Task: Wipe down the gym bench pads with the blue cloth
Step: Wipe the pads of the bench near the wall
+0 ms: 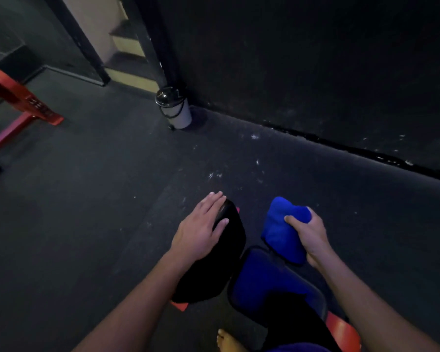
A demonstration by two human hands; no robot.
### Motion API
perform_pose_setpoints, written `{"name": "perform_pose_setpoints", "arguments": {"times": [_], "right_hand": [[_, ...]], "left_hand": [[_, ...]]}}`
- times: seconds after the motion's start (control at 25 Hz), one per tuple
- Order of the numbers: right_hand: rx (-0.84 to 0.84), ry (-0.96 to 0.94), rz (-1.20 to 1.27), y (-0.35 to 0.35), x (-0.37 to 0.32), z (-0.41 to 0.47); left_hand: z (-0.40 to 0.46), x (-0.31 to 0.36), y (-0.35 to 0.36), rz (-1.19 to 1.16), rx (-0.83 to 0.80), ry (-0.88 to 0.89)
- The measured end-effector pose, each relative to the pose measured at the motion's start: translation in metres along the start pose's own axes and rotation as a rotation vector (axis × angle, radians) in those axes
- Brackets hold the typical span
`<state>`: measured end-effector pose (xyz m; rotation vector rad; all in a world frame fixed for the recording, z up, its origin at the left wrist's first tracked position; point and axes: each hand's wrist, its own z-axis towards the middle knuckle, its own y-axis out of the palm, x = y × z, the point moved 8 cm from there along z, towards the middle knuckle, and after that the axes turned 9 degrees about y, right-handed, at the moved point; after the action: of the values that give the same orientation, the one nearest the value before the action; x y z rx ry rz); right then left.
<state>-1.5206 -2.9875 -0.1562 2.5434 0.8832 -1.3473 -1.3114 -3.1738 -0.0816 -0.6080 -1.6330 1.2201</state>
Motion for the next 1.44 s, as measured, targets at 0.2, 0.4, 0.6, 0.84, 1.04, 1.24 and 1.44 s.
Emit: {"name": "perform_pose_setpoints", "arguments": {"times": [0.2,0.4,0.6,0.84,1.04,1.24,1.44], "right_hand": [[-0.126,0.089,-0.376,0.054,0.042,0.107],[-0.311,0.173,-0.664,0.114,0.087,0.178],[-0.46,0.227,-0.705,0.169,0.121,0.189],[-0.51,0.443,-0.596,0.207,0.154,0.188],[-0.585,0.782,-0.52,0.206,0.186,0.192],[-0.569,0.65,-0.637,0.199,0.166,0.192],[-0.602,0.477,-0.713,0.197,0.112,0.156]], "left_hand": [[0.01,0.007,0.003,0.135,0.039,0.055],[0.012,0.011,0.011,0.207,-0.03,0.119],[0.019,0.006,0.015,0.28,-0.194,0.042],[0.023,0.001,0.012,0.115,-0.081,0.043],[0.021,-0.003,0.014,0.065,-0.061,0.057],[0.024,-0.001,0.012,0.064,-0.09,0.044],[0.024,0.0,0.011,0.059,-0.102,0.047]]}}
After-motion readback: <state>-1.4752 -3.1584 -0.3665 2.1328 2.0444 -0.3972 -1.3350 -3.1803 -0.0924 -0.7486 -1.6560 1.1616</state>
